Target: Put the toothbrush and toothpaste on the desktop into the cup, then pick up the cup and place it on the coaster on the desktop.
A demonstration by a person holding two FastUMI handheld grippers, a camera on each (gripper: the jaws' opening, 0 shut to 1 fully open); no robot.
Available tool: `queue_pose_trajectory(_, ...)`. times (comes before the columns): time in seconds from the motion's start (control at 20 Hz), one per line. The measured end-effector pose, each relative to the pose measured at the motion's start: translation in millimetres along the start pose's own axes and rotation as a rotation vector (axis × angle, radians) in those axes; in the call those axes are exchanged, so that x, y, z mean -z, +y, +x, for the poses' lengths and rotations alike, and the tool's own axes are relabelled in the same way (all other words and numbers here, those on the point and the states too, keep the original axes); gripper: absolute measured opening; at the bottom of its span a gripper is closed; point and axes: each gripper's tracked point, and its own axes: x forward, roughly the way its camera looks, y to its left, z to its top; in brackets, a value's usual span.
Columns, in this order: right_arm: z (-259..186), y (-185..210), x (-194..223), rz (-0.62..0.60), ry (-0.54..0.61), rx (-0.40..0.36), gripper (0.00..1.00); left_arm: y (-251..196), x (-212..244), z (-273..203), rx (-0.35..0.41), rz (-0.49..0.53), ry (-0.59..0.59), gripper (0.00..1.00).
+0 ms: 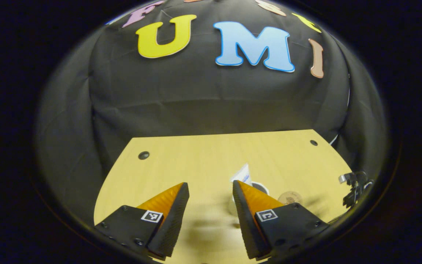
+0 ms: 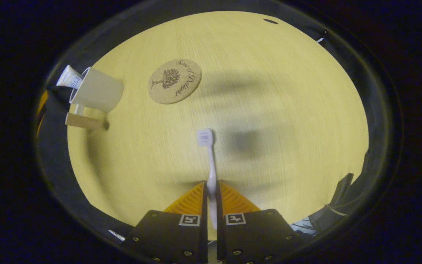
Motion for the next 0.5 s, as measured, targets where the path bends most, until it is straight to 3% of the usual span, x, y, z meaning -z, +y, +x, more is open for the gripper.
queue_pose_trajectory(0.2, -26, 32, -40, 0.005, -0.078, -0.056, 0.1, 43, 27, -19, -0.064, -0.045, 0.027, 0.81)
queue_pose_trajectory(0.5, -81, 101, -105, 0.009, -0.187, -0.174, 0.11, 100, 62, -50, -0.157, -0.129, 0.06, 0.81)
